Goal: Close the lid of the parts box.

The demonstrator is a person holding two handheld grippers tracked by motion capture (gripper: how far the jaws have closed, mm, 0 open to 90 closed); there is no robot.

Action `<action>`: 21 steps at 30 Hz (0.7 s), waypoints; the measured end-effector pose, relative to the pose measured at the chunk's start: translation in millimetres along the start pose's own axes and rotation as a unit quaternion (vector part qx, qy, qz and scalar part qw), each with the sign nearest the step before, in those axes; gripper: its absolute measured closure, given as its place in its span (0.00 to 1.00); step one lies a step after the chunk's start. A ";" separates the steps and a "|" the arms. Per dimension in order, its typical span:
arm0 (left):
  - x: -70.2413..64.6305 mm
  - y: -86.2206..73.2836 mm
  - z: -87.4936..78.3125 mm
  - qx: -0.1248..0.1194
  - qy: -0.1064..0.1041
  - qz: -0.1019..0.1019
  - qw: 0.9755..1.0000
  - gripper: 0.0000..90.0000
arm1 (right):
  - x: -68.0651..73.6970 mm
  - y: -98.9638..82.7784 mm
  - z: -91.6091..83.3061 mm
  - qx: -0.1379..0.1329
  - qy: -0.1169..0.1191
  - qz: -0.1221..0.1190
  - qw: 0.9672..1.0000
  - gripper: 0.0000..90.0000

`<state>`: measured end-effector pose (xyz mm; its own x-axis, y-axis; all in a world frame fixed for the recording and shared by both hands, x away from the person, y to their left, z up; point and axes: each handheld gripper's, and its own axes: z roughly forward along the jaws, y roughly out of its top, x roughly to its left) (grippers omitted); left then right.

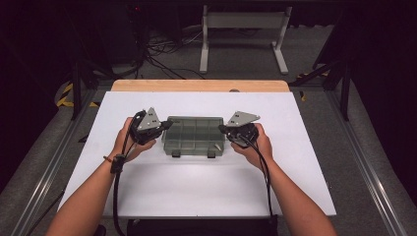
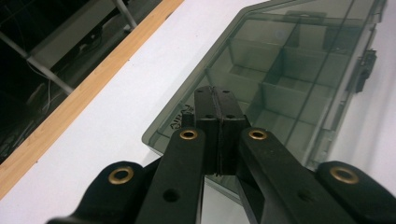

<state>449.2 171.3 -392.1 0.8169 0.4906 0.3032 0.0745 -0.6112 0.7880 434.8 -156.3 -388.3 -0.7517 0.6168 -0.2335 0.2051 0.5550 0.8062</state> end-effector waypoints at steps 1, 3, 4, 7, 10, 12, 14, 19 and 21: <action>-1.1 -0.9 -0.4 0.000 -0.003 0.001 1.000 1.00 | 0.7 -1.2 -0.7 -0.001 0.004 0.003 1.000 1.00; -3.2 -3.0 -1.6 0.002 -0.001 0.004 1.000 1.00 | 1.8 -2.7 -1.2 0.001 0.007 0.002 1.000 1.00; -3.8 -4.1 -1.8 0.000 -0.003 0.003 1.000 1.00 | 2.1 -3.4 -1.4 0.000 0.009 0.001 1.000 1.00; -5.2 -6.3 -2.9 0.002 -0.004 0.002 1.000 1.00 | 2.9 -4.8 -1.3 0.001 0.012 0.002 1.000 1.00; -7.3 -10.1 -4.0 -0.001 -0.008 0.001 1.000 1.00 | 4.3 -6.3 -1.7 0.001 0.016 0.004 1.000 1.00; -9.8 -12.6 -4.2 0.001 -0.009 0.002 1.000 1.00 | 5.1 -7.1 -2.3 0.001 0.017 0.002 1.000 1.00; -13.1 -15.6 -4.0 0.004 -0.012 0.000 1.000 1.00 | 5.9 -8.1 -2.4 -0.001 0.017 0.005 1.000 1.00; -15.9 -21.1 -2.8 0.006 -0.016 -0.001 1.000 1.00 | 8.7 -10.3 -1.7 0.000 0.022 0.006 1.000 1.00; -17.5 -23.1 -2.8 0.006 -0.016 -0.003 1.000 1.00 | 9.5 -11.4 -0.8 0.001 0.024 0.006 1.000 1.00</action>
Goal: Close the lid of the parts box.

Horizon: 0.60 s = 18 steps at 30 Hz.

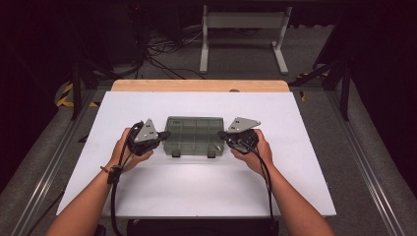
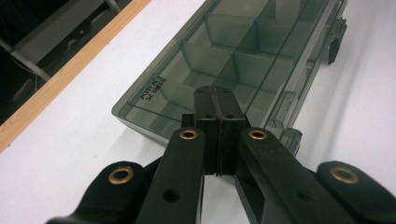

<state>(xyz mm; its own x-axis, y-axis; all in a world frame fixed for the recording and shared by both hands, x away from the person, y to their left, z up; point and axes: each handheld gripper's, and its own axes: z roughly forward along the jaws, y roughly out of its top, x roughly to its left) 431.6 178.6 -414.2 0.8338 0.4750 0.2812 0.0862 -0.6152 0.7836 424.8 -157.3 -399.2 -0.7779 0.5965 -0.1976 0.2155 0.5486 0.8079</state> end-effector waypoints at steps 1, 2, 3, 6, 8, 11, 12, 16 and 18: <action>0.3 -0.8 -0.8 -0.003 0.001 -0.001 1.000 1.00 | 0.3 -0.7 0.5 0.001 0.000 -0.002 1.000 1.00; 0.0 -1.1 -0.8 -0.003 0.001 -0.001 1.000 1.00 | 1.1 -2.0 1.4 0.000 -0.001 -0.002 1.000 1.00; 0.0 -1.1 -0.8 -0.003 0.001 -0.001 1.000 1.00 | 1.7 -3.1 2.3 0.002 -0.001 -0.003 1.000 1.00; -0.9 -2.4 -0.5 -0.003 0.001 0.000 1.000 1.00 | 3.0 -6.3 4.1 0.003 0.000 -0.001 1.000 1.00; -1.8 -3.8 0.5 -0.005 -0.003 -0.004 1.000 1.00 | 3.4 -7.3 4.1 0.002 0.001 -0.001 1.000 1.00; -2.5 -4.5 1.5 -0.006 -0.004 -0.004 1.000 1.00 | 3.2 -7.9 3.7 0.002 0.000 -0.001 1.000 1.00; -3.1 -4.9 2.7 -0.004 -0.004 -0.002 1.000 1.00 | 3.2 -8.4 3.5 0.002 0.000 -0.001 1.000 1.00; -4.5 -6.1 4.8 -0.004 -0.006 -0.005 1.000 1.00 | 3.0 -11.5 4.2 0.004 -0.001 0.000 1.000 1.00; -4.6 -6.4 5.4 -0.005 -0.008 -0.006 1.000 1.00 | 2.9 -12.8 4.6 0.004 0.001 0.003 1.000 1.00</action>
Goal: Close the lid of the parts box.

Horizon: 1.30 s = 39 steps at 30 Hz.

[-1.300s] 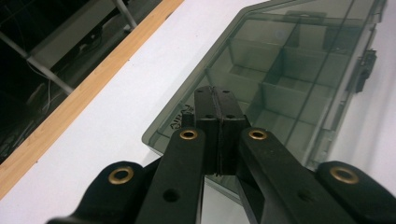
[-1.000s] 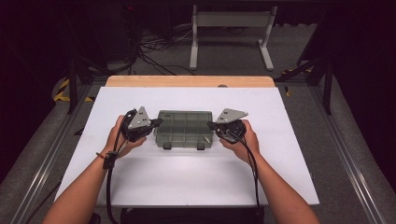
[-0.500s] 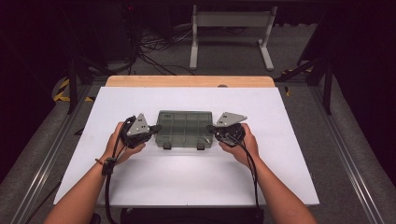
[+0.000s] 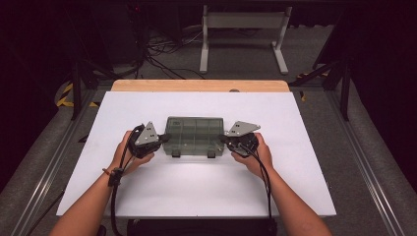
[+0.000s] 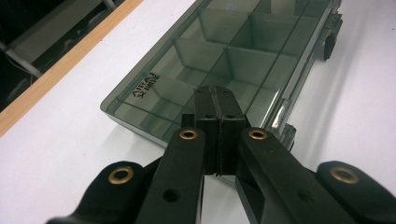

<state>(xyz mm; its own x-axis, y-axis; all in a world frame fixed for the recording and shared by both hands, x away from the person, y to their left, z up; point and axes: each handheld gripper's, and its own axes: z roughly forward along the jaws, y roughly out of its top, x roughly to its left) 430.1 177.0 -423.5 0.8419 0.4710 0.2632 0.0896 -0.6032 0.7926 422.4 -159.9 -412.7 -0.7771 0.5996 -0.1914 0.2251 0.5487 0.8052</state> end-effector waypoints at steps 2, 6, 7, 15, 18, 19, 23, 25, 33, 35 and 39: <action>-0.8 -0.2 1.4 0.002 0.002 0.001 1.000 1.00 | -0.4 -1.1 0.3 0.002 -0.003 0.001 1.000 1.00; -1.3 -1.6 3.4 -0.001 0.000 -0.001 1.000 1.00 | -0.7 -4.0 2.7 0.005 -0.001 0.005 1.000 1.00; -1.5 -2.1 4.2 0.001 -0.001 -0.002 1.000 1.00 | -0.7 -4.6 3.6 0.003 0.000 0.006 1.000 1.00; -2.3 -4.8 9.2 0.004 -0.005 -0.003 1.000 1.00 | 0.6 -8.4 6.3 0.004 0.001 0.005 1.000 1.00; -2.6 -6.8 11.2 0.005 -0.008 -0.008 1.000 1.00 | 1.9 -10.3 7.1 0.003 0.002 0.005 1.000 1.00; -2.7 -7.5 11.9 0.006 -0.008 -0.006 1.000 1.00 | 2.5 -10.4 7.1 0.003 0.002 0.006 1.000 1.00; -2.4 -9.6 11.9 0.002 -0.012 -0.009 1.000 1.00 | 2.8 -12.0 6.8 -0.001 0.003 0.009 1.000 1.00; -2.3 -11.4 11.7 -0.003 -0.011 -0.014 1.000 1.00 | 2.7 -13.4 6.3 -0.005 0.003 0.009 1.000 1.00; -2.3 -15.4 11.6 -0.016 -0.015 -0.027 0.999 1.00 | 5.2 -16.7 3.9 -0.013 0.002 0.011 1.000 1.00; -2.2 -15.5 11.7 -0.017 -0.015 -0.026 0.999 1.00 | 5.4 -17.1 3.5 -0.013 0.002 0.010 1.000 1.00; -1.9 -15.2 11.7 -0.016 -0.011 -0.022 1.000 1.00 | 5.9 -17.6 2.8 -0.013 0.003 0.009 1.000 1.00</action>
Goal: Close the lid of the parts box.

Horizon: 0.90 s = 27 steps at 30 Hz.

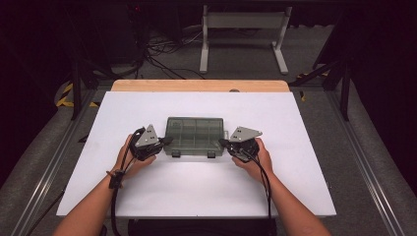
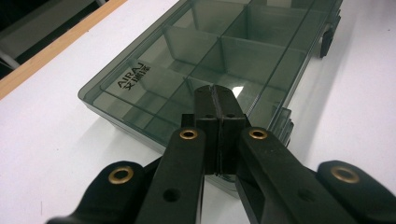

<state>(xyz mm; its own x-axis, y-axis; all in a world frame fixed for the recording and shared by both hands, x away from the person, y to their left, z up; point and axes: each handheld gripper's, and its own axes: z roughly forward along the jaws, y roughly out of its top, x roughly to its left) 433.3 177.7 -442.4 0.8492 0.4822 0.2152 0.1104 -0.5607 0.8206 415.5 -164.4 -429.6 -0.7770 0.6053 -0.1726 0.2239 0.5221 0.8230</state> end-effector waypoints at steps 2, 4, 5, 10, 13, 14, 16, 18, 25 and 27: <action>-0.4 0.2 0.1 0.000 0.002 -0.001 1.000 1.00 | -0.1 -0.1 -0.1 0.000 0.000 0.000 1.000 1.00; -0.2 0.4 -0.1 0.001 0.002 0.001 1.000 1.00 | 0.3 0.6 -0.6 0.002 -0.004 -0.002 1.000 1.00; -0.2 0.6 -0.3 -0.001 0.001 0.002 1.000 1.00 | 0.3 0.6 -0.9 0.002 -0.003 -0.003 1.000 1.00; -2.1 2.6 -3.4 -0.013 0.003 0.002 1.000 0.99 | -0.8 1.1 -3.7 -0.009 -0.003 0.000 1.000 1.00; -3.2 4.9 -6.9 -0.021 0.007 0.006 1.000 0.98 | -1.0 2.2 -6.2 -0.016 -0.007 0.000 1.000 1.00; -3.2 5.3 -8.0 -0.023 0.008 0.007 1.000 0.98 | -1.0 2.6 -7.1 -0.019 -0.006 0.001 1.000 1.00; -3.7 5.8 -8.9 -0.027 0.009 0.006 1.000 0.97 | -1.0 2.9 -8.0 -0.023 -0.006 -0.002 1.000 1.00; -4.6 6.5 -10.7 -0.034 0.009 0.006 0.999 0.97 | -1.2 3.5 -10.6 -0.032 -0.006 0.001 0.999 0.99; -6.8 7.9 -13.1 -0.046 0.012 0.007 0.999 0.92 | -0.2 5.1 -12.5 -0.040 -0.010 -0.003 0.999 0.98; -6.7 7.7 -12.8 -0.047 0.011 0.007 0.999 0.90 | -0.2 5.2 -12.2 -0.040 -0.011 -0.004 0.999 0.97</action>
<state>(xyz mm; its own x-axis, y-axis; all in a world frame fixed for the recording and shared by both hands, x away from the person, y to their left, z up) 421.9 178.8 -430.8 0.8390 0.4894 0.2379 0.0488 -0.5031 0.8629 409.7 -169.1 -418.6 -0.7649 0.6154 -0.1903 0.1699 0.4777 0.8619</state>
